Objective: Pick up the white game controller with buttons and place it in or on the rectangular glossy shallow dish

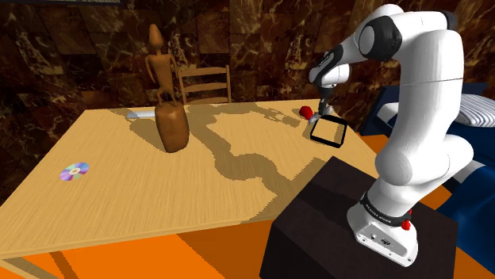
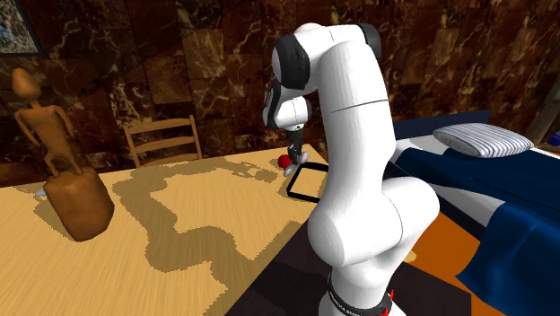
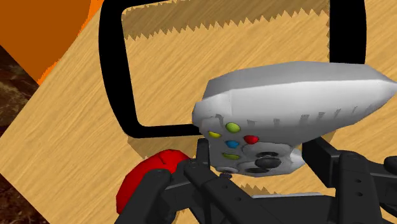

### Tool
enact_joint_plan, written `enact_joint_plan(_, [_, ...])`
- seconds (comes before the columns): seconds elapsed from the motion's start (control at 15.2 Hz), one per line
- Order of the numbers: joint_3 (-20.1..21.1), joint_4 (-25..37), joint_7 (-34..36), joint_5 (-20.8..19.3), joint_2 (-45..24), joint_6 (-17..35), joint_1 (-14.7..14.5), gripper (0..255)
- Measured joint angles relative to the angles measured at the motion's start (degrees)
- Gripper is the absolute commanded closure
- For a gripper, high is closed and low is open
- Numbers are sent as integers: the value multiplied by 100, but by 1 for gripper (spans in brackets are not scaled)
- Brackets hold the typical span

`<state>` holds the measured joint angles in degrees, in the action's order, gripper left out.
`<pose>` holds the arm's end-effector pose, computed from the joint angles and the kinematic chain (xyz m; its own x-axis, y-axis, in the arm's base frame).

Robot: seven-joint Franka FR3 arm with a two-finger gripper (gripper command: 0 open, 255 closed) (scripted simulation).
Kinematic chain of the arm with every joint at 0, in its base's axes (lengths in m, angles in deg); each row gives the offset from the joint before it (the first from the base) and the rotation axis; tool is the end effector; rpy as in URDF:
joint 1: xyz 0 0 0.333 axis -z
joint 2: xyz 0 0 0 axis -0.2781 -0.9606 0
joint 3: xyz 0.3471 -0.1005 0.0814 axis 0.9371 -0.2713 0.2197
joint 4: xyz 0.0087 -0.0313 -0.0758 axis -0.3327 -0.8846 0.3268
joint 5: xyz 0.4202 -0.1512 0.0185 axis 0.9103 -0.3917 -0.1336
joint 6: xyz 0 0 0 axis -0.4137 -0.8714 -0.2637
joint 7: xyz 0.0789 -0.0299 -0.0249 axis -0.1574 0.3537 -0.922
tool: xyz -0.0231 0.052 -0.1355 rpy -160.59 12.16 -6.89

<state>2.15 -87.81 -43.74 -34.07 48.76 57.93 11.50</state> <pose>0.4986 -0.4883 0.2173 0.9650 0.2441 -0.0961 0.2535 -0.9619 0.1023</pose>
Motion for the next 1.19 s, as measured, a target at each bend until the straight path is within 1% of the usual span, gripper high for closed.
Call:
enact_joint_plan(0.13, [-49, -80, -267, 22, 62, 46, 201, 255])
enact_joint_plan(0.33, [-99, -18, -690, 92, 45, 47, 534, 255])
enact_joint_plan(0.46, [-100, 8, -837, 135, -32, 108, 658, 255])
enact_joint_plan(1.19, [38, 39, -927, 304, -621, 665, 809, 255])
